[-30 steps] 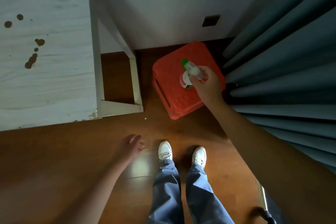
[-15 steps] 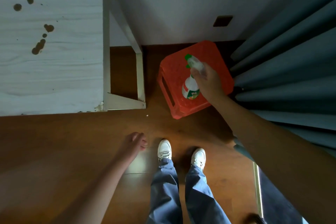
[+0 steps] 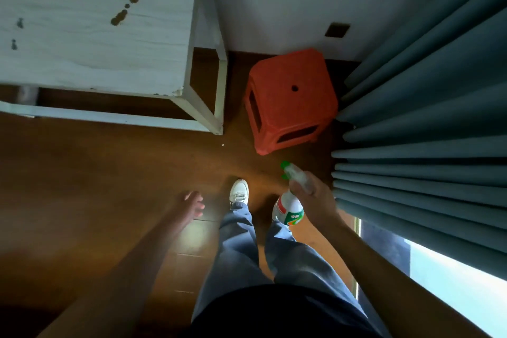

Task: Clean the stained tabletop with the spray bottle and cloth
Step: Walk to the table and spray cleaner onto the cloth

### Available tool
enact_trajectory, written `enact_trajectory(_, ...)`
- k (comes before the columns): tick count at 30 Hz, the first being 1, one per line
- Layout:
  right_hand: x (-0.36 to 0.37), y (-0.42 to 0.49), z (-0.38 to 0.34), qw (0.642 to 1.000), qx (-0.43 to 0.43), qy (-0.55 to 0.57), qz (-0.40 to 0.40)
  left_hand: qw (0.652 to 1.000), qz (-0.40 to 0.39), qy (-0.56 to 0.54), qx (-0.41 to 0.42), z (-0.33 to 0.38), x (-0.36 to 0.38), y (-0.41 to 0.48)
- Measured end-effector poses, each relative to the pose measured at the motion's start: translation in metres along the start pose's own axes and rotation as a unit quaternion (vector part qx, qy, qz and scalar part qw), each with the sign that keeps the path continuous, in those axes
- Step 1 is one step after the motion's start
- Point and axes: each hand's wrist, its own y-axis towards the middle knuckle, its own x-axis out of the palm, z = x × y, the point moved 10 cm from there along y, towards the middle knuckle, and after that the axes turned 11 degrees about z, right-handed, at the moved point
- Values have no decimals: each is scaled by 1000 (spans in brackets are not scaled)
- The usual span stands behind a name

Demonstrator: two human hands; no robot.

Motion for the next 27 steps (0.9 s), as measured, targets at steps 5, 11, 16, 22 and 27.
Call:
enact_trajectory(5,3,-51,1,991,-60,-99,-73,995,46,-84,-33,-57,-21,-64)
enact_trajectory(11,34,-97,-30,967,-140,-127,-172,964,109,-215,-109,-171,-47,-126)
enact_trajectory(16,63,-124,-99,943,-231,-138,-197,929,147,-300,-158,-262,-64,-148)
enact_trajectory(22,115,-151,-162,925,-278,-135,-221,888,176,-375,-199,-330,-101,-137)
enact_trajectory(27,160,-163,-191,941,-256,-111,-193,897,138,-368,-200,-329,-136,-90)
